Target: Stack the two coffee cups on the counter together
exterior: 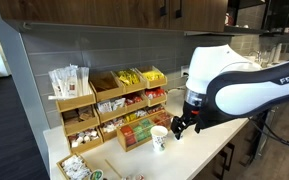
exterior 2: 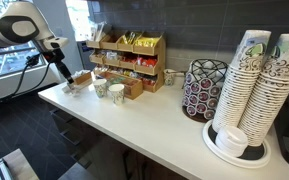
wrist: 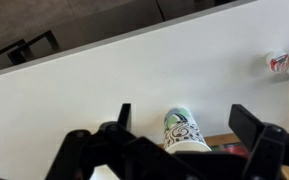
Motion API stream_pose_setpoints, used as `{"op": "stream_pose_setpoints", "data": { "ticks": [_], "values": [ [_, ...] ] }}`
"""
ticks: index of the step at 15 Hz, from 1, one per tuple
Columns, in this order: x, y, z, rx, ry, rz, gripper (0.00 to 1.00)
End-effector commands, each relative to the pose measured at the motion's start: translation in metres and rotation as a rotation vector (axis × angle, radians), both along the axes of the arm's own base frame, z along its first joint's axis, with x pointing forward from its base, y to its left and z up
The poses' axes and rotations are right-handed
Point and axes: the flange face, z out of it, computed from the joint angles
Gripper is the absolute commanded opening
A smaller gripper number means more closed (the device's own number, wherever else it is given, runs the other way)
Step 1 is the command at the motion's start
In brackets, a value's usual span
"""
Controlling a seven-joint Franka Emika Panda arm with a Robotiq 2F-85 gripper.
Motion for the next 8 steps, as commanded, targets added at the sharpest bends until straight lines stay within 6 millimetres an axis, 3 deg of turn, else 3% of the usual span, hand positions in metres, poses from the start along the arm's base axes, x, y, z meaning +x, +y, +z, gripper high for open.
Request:
{"op": "stream_pose_setpoints", "data": {
  "ticks": [1, 8],
  "values": [
    [0.0014, -0.0001, 0.0021, 0.001, -0.001, -0.001, 1.00],
    [0.0022, 0.0003, 0.0050, 0.003, -0.007, -0.001, 1.00]
  ]
}}
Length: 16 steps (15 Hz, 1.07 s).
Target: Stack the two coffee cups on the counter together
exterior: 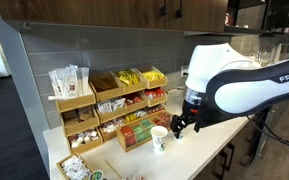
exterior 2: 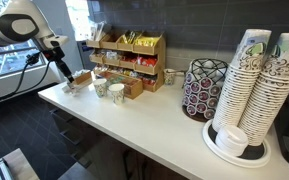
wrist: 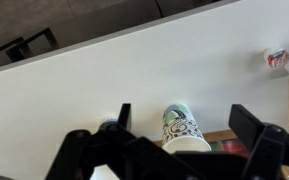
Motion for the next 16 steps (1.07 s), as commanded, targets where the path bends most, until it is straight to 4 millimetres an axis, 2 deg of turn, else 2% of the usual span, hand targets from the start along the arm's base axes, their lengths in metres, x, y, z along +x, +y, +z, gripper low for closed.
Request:
{"op": "stream_pose_setpoints", "data": {
  "ticks": [1, 6, 11, 16],
  "values": [
    [0.007, 0.002, 0.000, 0.009, 0.006, -0.010, 1.00],
    [0.049, 0.009, -0.011, 0.076, 0.014, -0.190, 1.00],
    [0.092, 0.011, -0.037, 0.125, -0.029, -0.267, 1.00],
    [0.119, 0.003, -0.064, 0.097, -0.061, -0.358, 1.00]
  ]
}}
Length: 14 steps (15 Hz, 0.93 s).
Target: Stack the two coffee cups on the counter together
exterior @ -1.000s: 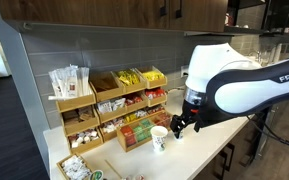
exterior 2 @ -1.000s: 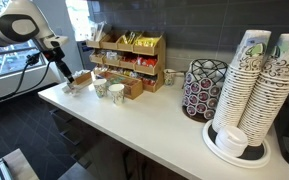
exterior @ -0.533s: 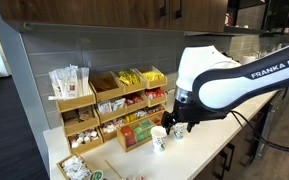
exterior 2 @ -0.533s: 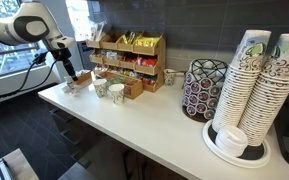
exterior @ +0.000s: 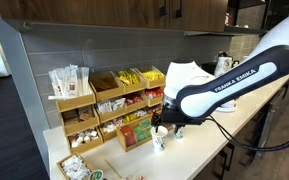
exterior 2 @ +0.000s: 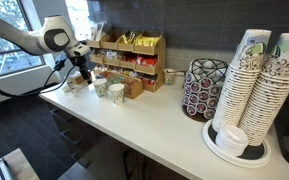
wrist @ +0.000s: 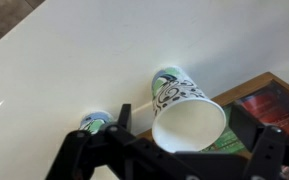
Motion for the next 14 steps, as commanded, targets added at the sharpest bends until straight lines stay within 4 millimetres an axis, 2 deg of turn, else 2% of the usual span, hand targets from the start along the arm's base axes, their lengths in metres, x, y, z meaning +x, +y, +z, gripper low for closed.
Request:
{"op": "stream_pose_setpoints", "data": {
  "ticks": [1, 3, 4, 5, 7, 11, 14],
  "values": [
    [0.018, -0.004, -0.019, -0.016, 0.002, -0.081, 1.00],
    [0.022, -0.007, -0.027, -0.010, 0.017, -0.119, 1.00],
    [0.024, -0.008, -0.030, -0.004, 0.021, -0.133, 0.94],
    [0.026, -0.008, -0.034, 0.001, 0.025, -0.149, 0.74],
    [0.028, -0.010, -0.038, 0.011, 0.030, -0.179, 0.68],
    [0.029, -0.013, -0.041, 0.023, 0.040, -0.226, 0.35],
    [0.022, -0.020, -0.030, 0.028, 0.032, -0.252, 0.13]
  ]
}}
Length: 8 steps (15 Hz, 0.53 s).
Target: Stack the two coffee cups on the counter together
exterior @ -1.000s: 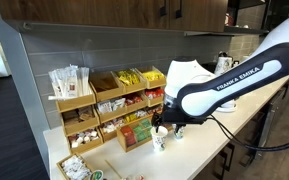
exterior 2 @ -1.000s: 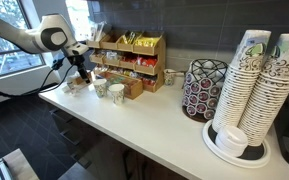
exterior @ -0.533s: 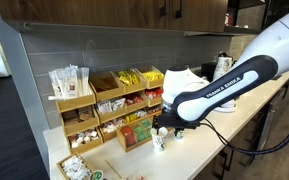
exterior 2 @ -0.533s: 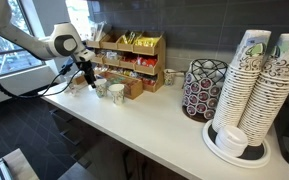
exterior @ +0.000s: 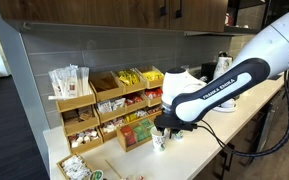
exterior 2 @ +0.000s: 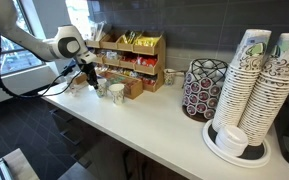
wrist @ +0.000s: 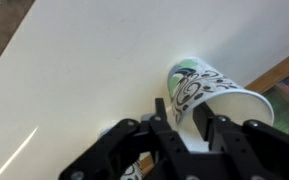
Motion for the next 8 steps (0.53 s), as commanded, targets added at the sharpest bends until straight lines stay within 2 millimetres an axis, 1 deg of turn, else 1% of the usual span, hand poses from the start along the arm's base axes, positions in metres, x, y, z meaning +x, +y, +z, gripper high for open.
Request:
{"op": "stream_pose_setpoints", "data": {
  "ticks": [1, 2, 6, 8],
  "values": [
    [-0.009, -0.007, 0.014, 0.003, -0.014, -0.037, 0.05],
    [-0.013, -0.010, 0.021, 0.002, -0.024, -0.037, 0.00],
    [-0.024, -0.017, 0.050, 0.014, -0.071, -0.034, 0.01],
    [-0.033, -0.019, 0.069, 0.025, -0.103, -0.032, 0.01]
  ]
}}
